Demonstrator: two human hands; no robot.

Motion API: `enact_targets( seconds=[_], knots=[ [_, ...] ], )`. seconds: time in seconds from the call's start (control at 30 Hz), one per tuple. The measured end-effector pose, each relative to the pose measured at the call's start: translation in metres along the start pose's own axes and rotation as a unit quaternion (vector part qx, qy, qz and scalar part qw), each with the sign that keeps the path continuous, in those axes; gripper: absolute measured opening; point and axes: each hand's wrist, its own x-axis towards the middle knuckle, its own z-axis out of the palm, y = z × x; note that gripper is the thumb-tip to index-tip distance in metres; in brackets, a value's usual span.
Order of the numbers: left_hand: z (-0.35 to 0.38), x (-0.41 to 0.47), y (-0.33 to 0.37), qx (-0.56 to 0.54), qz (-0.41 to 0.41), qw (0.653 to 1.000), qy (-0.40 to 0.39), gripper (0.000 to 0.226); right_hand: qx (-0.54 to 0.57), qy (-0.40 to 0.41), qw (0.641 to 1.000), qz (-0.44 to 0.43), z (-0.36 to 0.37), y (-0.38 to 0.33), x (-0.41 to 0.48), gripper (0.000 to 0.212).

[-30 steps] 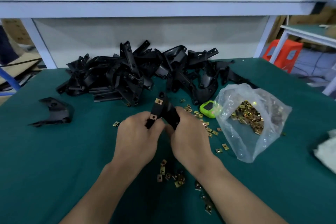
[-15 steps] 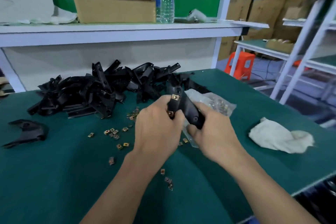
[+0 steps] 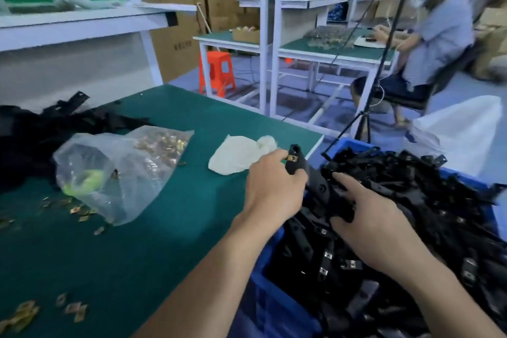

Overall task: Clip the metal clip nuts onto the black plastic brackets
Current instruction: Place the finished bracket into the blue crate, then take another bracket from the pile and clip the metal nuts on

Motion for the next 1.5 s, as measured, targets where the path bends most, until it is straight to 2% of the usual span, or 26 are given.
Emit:
enact_targets(
  seconds=[0.17,0.23,0.33,0.4,0.47,0.53,0.63,0.7,0.8,0.9,1.0,1.07,1.23,1.27,1.3,1.37,1.4,1.43,1.5],
  knots=[
    [0.079,-0.011,0.001,-0.087,-0.109,0.978,-0.154,0.011,-0.046,0.038,0.992,0.114,0.013,0.073,-0.023,0.063],
    [0.103,-0.014,-0.004,-0.142,-0.150,0.954,-0.219,0.005,-0.038,0.028,0.986,0.159,0.020,0.099,-0.026,0.060],
    [0.135,-0.016,-0.011,-0.265,-0.228,0.896,-0.273,0.014,-0.042,0.027,0.979,0.198,0.030,0.133,-0.026,0.059],
    [0.150,-0.018,-0.014,-0.294,-0.249,0.873,-0.300,0.007,-0.004,0.059,0.972,0.226,0.034,0.153,-0.014,0.056],
    [0.162,-0.019,-0.020,-0.259,-0.241,0.872,-0.340,0.039,0.053,0.112,0.957,0.263,0.033,0.172,0.006,0.058],
    [0.173,-0.021,-0.027,-0.201,-0.240,0.876,-0.367,0.068,0.060,0.118,0.952,0.276,0.030,0.183,0.027,0.066],
    [0.182,-0.021,-0.035,-0.171,-0.239,0.876,-0.383,0.078,0.004,0.123,0.956,0.266,0.042,0.174,0.041,0.069],
    [0.184,-0.016,-0.040,-0.177,-0.242,0.877,-0.376,0.075,-0.009,0.140,0.962,0.235,0.054,0.155,0.041,0.063],
    [0.186,-0.010,-0.044,-0.205,-0.234,0.889,-0.336,0.063,0.025,0.113,0.973,0.200,0.073,0.128,0.040,0.056],
    [0.185,-0.006,-0.046,-0.177,-0.179,0.938,-0.238,0.035,0.109,0.078,0.971,0.196,0.090,0.109,0.039,0.055],
    [0.173,0.002,-0.046,-0.089,-0.070,0.986,-0.119,0.037,0.228,0.079,0.948,0.209,0.093,0.091,0.040,0.044],
    [0.166,0.010,-0.046,-0.087,-0.029,0.992,-0.084,0.034,0.275,0.106,0.934,0.201,0.089,0.082,0.044,0.036],
    [0.142,0.027,-0.032,-0.111,-0.035,0.992,-0.039,0.016,0.310,0.137,0.919,0.201,0.074,0.065,0.058,0.023],
    [0.136,0.030,-0.027,-0.129,-0.034,0.990,-0.042,0.015,0.357,0.132,0.901,0.209,0.073,0.062,0.061,0.022],
    [0.129,0.032,-0.022,-0.149,-0.032,0.988,-0.040,0.016,0.432,0.130,0.864,0.223,0.070,0.058,0.062,0.027],
    [0.109,0.035,-0.016,-0.165,-0.024,0.986,-0.004,0.027,0.578,0.141,0.761,0.258,0.065,0.048,0.064,0.042],
    [0.098,0.036,-0.013,-0.161,-0.020,0.987,0.019,0.034,0.614,0.150,0.727,0.268,0.062,0.044,0.064,0.044],
    [0.085,0.037,-0.012,-0.161,-0.018,0.986,0.043,0.041,0.629,0.157,0.713,0.269,0.059,0.037,0.065,0.046],
    [0.056,0.036,-0.012,-0.173,-0.019,0.981,0.083,0.055,0.643,0.155,0.711,0.239,0.055,0.013,0.067,0.049]
  ],
)
